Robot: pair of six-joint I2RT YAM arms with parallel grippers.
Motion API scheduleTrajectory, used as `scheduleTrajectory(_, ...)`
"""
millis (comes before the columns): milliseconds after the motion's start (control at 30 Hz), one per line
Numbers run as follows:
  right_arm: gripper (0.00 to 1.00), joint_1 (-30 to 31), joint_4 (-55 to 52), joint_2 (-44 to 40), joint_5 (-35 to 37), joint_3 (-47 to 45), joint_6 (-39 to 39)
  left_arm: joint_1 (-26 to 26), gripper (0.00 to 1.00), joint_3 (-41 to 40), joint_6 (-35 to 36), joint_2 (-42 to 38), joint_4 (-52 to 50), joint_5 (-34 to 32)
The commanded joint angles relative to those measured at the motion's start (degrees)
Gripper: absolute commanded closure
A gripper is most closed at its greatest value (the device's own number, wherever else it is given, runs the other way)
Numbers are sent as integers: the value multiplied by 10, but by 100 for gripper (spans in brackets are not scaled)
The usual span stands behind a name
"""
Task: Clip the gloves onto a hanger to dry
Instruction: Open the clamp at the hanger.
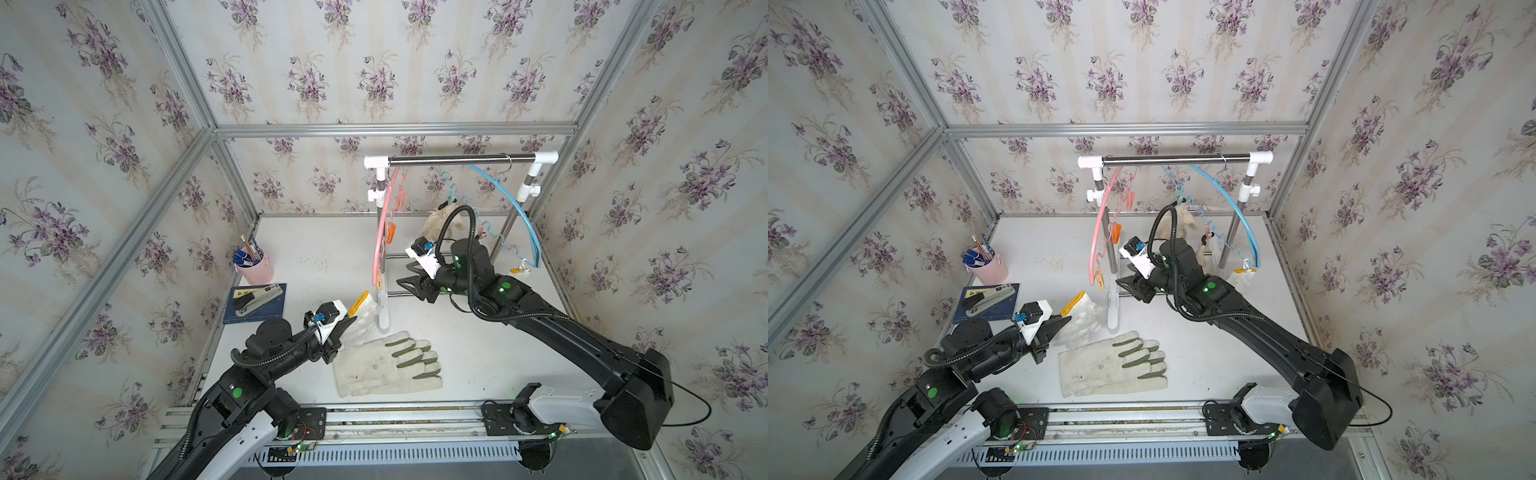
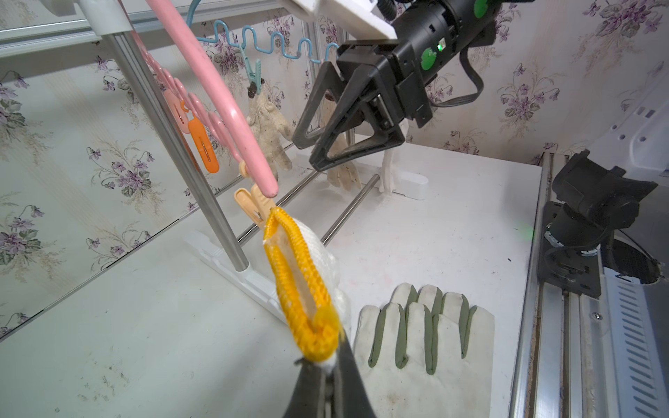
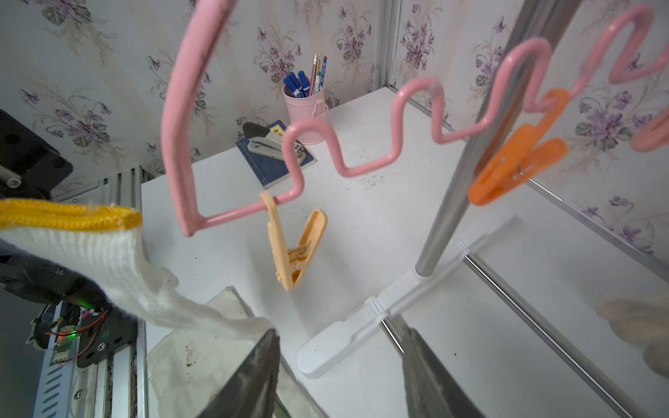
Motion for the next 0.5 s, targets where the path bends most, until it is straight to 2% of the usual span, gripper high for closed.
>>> scheduleTrajectory(0, 41, -6, 17, 31, -75, 21, -35, 1, 100, 4, 3, -2, 3, 0)
scheduleTrajectory(167, 33, -27, 86, 40, -185, -5, -19, 1, 100, 7, 6, -7, -11, -6)
scheduleTrajectory(467, 29, -41, 185, 85, -248, -7, 42, 1, 100, 12, 7, 6, -11, -8)
